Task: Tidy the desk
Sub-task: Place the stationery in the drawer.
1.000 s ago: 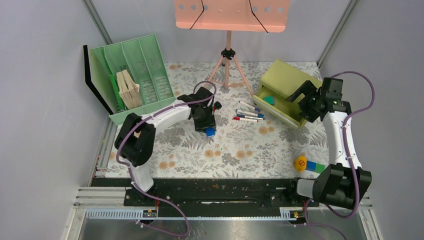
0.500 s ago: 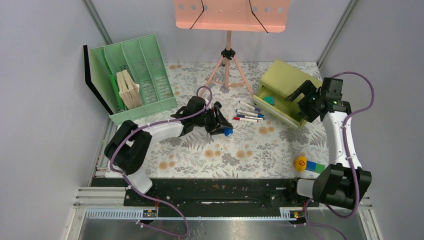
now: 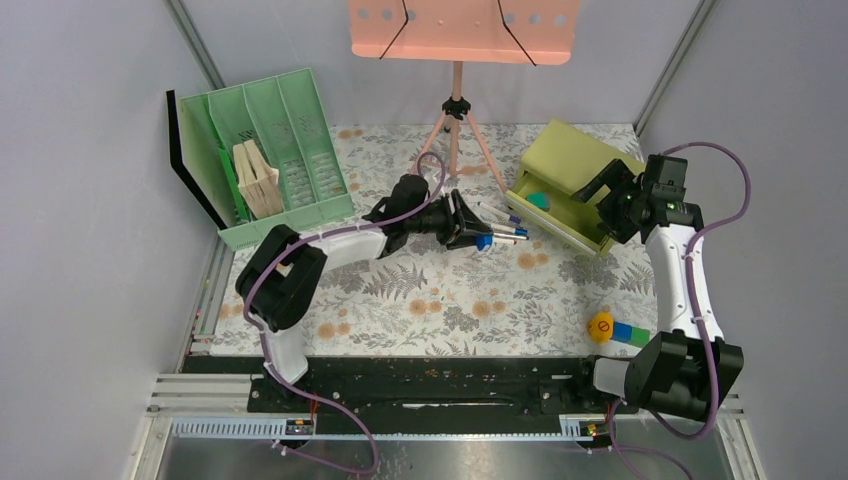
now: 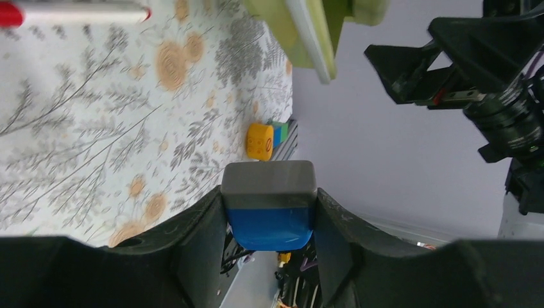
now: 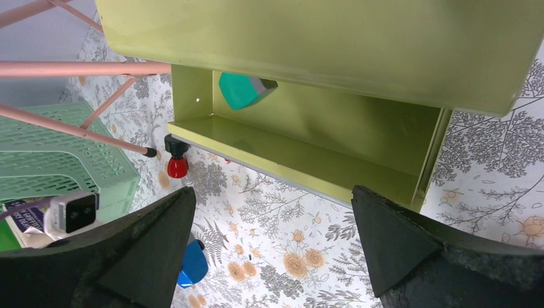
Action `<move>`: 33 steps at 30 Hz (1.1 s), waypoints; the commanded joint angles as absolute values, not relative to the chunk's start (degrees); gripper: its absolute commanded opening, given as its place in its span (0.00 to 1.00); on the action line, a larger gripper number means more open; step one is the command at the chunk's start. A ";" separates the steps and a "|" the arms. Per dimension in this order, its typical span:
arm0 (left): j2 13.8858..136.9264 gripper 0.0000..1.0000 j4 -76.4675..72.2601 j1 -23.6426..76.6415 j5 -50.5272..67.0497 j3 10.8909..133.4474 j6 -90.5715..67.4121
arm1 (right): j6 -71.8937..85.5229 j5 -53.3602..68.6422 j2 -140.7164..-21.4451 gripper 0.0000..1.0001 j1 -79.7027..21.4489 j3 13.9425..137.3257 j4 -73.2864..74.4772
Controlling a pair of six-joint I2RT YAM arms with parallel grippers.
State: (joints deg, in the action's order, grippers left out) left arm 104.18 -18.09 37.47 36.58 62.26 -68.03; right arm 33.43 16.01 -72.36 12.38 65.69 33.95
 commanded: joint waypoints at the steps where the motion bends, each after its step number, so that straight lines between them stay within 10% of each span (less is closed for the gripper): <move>1: 106.93 0.00 -19.99 38.49 38.77 69.99 -69.23 | 30.96 13.16 -70.54 0.99 12.48 67.76 34.61; 33: 129.54 0.00 -11.25 41.92 33.97 111.51 -79.18 | 29.88 6.59 -68.80 0.99 12.48 67.35 36.78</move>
